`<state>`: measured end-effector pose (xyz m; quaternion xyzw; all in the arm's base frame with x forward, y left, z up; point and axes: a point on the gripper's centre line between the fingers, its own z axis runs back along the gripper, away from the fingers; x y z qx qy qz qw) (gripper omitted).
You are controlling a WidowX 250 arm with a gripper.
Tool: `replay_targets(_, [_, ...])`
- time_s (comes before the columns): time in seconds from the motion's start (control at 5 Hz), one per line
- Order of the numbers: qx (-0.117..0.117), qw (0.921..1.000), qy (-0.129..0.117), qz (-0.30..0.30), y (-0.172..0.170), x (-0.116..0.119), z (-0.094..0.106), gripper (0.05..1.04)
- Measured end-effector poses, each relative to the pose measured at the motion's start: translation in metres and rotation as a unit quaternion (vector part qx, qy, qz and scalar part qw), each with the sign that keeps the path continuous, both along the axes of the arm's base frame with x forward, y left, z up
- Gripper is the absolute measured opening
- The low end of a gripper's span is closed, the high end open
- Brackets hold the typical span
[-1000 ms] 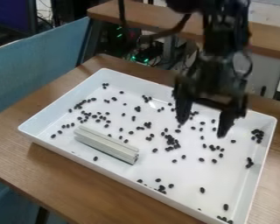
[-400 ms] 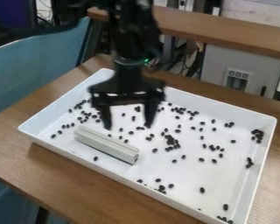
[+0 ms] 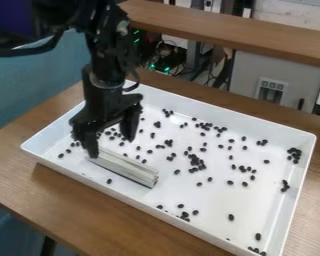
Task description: Sweep into pile
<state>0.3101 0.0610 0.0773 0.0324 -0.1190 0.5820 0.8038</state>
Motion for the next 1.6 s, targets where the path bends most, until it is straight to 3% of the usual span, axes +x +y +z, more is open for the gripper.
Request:
replay_targets(0.2, [0.008,0.9982,-0.014,0.058,0.014,0.002,-0.005,1.001])
replay_targets(0.4, [0.002,0.9962,-0.017,0.085,0.021,0.006,-0.021,1.001])
replay_targets(0.8, [-0.024,0.995,-0.015,0.096,0.021,0.011,-0.045,0.969])
replay_targets(1.2, [-0.039,0.9911,-0.028,0.124,0.022,0.015,-0.053,0.409])
replay_targets(1.6, [-0.047,0.9923,-0.025,0.112,0.021,0.013,-0.052,0.372])
